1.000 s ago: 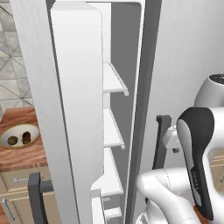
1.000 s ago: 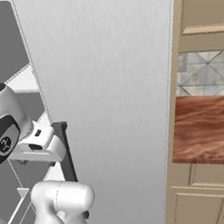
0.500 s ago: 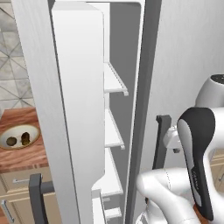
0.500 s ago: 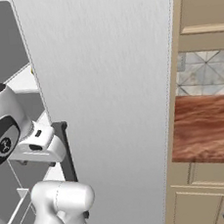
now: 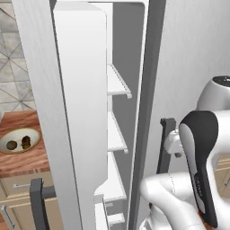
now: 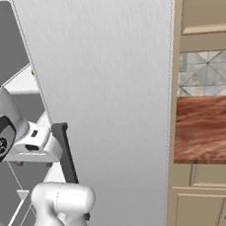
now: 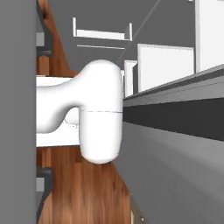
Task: Take the lemon, kiwi, and sweet potato from the freezer and place them in the bowl on the counter.
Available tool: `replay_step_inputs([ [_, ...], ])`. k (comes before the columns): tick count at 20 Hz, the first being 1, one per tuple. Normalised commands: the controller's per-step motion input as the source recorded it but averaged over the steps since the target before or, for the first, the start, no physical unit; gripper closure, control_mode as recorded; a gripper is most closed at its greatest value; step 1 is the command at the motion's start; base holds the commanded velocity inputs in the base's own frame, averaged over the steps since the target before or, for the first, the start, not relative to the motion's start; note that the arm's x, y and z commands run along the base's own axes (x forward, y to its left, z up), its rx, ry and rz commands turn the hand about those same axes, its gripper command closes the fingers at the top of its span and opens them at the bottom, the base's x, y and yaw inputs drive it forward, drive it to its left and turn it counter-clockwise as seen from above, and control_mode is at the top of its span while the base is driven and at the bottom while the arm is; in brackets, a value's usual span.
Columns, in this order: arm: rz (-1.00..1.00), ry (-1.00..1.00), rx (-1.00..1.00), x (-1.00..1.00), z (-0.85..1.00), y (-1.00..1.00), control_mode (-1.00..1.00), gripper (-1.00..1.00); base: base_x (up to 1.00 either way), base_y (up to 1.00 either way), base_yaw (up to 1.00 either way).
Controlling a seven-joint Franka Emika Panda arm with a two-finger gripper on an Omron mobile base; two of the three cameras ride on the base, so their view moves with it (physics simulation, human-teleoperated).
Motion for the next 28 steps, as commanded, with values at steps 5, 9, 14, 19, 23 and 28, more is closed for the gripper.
replay_step_inputs([
  [5,0.02,-0.01,0.0,0.42,0.33,0.52,-1.0,-1.0,0.0,0.0,0.0],
  [9,0.15,-0.24,0.04,0.34,0.37,0.18,-1.0,-1.0,0.0,0.0,0.0],
  [14,0.18,-0.41,0.07,0.03,0.24,0.0,-1.0,-1.0,0.0,0.0,0.0],
  [19,0.13,-0.41,0.09,0.0,0.21,0.04,-1.0,-1.0,0.0,0.0,0.0],
  [23,0.01,-0.11,0.04,0.0,0.36,0.33,-1.0,-1.0,0.0,0.0,0.0],
  [28,0.0,0.0,0.0,0.08,0.33,0.31,-1.0,-1.0,0.0,0.0,0.0],
])
